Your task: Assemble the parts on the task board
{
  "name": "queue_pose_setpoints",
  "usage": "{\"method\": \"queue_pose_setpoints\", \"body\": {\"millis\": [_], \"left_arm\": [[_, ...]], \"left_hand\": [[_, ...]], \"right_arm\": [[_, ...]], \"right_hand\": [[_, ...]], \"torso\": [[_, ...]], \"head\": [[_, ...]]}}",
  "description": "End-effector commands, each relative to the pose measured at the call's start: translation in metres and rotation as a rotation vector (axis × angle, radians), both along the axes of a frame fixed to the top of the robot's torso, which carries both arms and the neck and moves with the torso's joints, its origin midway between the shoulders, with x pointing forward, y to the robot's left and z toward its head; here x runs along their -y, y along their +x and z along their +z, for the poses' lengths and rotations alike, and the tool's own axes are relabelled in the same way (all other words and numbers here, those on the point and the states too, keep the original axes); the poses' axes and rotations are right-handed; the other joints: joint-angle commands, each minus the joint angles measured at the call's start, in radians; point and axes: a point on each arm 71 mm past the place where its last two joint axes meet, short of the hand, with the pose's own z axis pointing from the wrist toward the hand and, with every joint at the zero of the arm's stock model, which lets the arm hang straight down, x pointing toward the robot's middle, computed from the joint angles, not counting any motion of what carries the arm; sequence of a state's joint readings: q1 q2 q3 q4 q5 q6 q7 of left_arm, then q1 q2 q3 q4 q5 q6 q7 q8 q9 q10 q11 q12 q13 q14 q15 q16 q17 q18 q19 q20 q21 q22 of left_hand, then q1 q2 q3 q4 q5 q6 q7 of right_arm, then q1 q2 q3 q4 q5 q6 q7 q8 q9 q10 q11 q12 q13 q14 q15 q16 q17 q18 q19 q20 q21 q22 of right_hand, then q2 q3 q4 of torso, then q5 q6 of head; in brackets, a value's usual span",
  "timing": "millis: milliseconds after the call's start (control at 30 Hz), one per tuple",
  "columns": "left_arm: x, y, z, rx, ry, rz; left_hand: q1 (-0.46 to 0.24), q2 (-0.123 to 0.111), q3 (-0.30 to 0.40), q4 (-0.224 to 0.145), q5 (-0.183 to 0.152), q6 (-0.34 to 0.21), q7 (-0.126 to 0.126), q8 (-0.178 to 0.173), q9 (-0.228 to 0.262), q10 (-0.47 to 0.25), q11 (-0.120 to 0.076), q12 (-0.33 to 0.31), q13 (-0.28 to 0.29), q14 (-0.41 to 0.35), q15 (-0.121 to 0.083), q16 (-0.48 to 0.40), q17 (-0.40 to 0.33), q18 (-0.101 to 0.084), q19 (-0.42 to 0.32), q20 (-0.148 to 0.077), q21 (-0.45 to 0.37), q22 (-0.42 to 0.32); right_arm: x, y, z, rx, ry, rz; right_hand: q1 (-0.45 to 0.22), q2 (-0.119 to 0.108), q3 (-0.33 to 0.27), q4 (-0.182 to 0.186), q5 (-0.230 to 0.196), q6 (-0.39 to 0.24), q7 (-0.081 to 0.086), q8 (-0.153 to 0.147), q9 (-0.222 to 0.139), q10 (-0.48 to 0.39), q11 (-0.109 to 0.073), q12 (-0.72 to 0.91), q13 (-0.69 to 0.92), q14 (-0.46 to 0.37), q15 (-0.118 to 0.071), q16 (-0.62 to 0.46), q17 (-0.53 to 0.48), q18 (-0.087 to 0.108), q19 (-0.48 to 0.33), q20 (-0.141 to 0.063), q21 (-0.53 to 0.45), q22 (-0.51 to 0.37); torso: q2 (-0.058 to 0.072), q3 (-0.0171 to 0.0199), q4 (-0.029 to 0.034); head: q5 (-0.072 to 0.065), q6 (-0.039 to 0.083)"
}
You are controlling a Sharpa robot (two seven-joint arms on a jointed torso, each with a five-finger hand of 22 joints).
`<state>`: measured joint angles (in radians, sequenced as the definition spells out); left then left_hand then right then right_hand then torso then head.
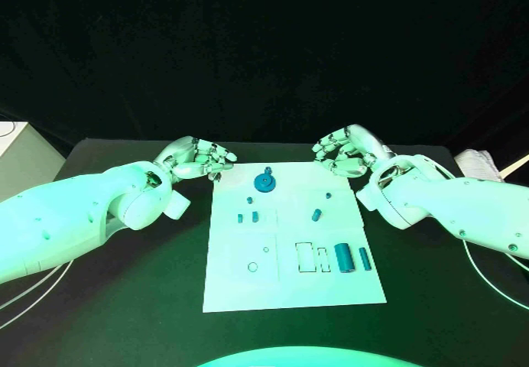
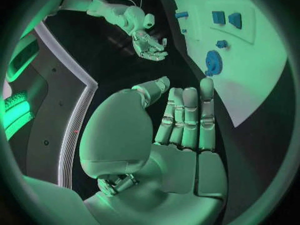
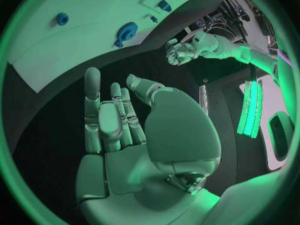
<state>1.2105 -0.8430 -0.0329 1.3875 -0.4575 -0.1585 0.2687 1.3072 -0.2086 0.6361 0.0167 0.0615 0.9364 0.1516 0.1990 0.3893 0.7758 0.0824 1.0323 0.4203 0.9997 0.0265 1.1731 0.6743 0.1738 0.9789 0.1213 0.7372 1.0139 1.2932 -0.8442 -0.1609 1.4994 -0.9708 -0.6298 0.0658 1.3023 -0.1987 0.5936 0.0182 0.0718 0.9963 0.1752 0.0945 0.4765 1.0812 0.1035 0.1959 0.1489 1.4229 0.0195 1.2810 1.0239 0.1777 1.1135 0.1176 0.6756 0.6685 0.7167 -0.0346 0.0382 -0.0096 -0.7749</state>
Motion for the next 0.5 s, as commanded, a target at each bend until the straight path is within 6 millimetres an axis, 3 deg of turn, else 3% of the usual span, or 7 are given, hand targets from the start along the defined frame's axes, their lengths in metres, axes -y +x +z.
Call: {"method": "queue_pose_setpoints", "body": {"millis": [33,200,267,500], "left_arm": [[-0.005,-0.001,0.004,-0.032,-0.138,0.039],[-0.013,-0.005,0.007,-0.041,-0.213,0.056],[-0.014,-0.008,0.008,-0.042,-0.232,0.045],[-0.015,-0.017,0.011,-0.040,-0.261,0.016]], "left_hand": [[-0.002,0.011,0.000,0.010,0.003,-0.003,0.010,-0.005,0.003,-0.003,0.012,-0.065,-0.045,-0.015,0.006,-0.036,-0.029,0.009,0.000,0.011,-0.028,-0.022],[-0.002,0.016,-0.013,0.017,0.003,-0.002,0.020,-0.002,0.007,0.001,0.035,-0.235,-0.163,-0.074,0.029,-0.148,-0.098,0.008,-0.040,0.032,-0.121,-0.086],[-0.001,0.009,-0.016,0.016,0.003,0.000,0.020,0.000,0.009,-0.003,0.045,-0.300,-0.203,-0.118,0.043,-0.228,-0.139,0.005,-0.075,0.041,-0.173,-0.118],[0.014,-0.005,-0.040,-0.006,0.002,0.011,0.012,0.011,0.015,0.118,0.054,-0.501,-0.319,-0.077,0.065,-0.521,-0.267,0.005,-0.144,0.088,-0.386,-0.274]], "right_arm": [[0.001,-0.003,-0.004,-0.047,-0.045,0.065],[0.012,-0.008,-0.011,-0.092,-0.191,0.107],[0.015,-0.010,-0.016,-0.101,-0.266,0.119],[0.021,-0.015,-0.027,-0.102,-0.522,0.112]], "right_hand": [[0.015,0.001,-0.004,-0.004,0.007,0.002,-0.006,-0.006,0.002,0.014,-0.002,0.005,-0.004,0.015,-0.002,0.019,0.028,0.006,0.014,0.000,0.005,0.003],[0.025,-0.002,-0.003,-0.013,0.016,0.006,-0.011,-0.006,0.004,0.034,-0.008,0.008,-0.008,0.030,-0.008,0.039,0.057,0.001,0.039,-0.005,0.039,0.037],[0.025,-0.005,-0.005,-0.014,0.017,0.006,-0.011,-0.006,0.004,0.034,-0.008,0.007,-0.009,0.031,-0.008,0.041,0.059,0.000,0.041,-0.006,0.041,0.039],[0.019,-0.021,-0.008,-0.015,0.039,0.015,-0.015,-0.004,0.006,0.009,-0.004,-0.015,-0.026,0.028,-0.003,0.035,0.046,0.002,0.031,-0.009,0.026,0.030]], "torso": [[-0.001,-0.0023,-0.0003],[-0.008,-0.0066,-0.0016],[-0.011,-0.0085,-0.0042],[-0.016,-0.0125,-0.0064]], "head": [[-0.004,0.008],[-0.038,0.013],[-0.040,0.014],[-0.048,0.020]]}}
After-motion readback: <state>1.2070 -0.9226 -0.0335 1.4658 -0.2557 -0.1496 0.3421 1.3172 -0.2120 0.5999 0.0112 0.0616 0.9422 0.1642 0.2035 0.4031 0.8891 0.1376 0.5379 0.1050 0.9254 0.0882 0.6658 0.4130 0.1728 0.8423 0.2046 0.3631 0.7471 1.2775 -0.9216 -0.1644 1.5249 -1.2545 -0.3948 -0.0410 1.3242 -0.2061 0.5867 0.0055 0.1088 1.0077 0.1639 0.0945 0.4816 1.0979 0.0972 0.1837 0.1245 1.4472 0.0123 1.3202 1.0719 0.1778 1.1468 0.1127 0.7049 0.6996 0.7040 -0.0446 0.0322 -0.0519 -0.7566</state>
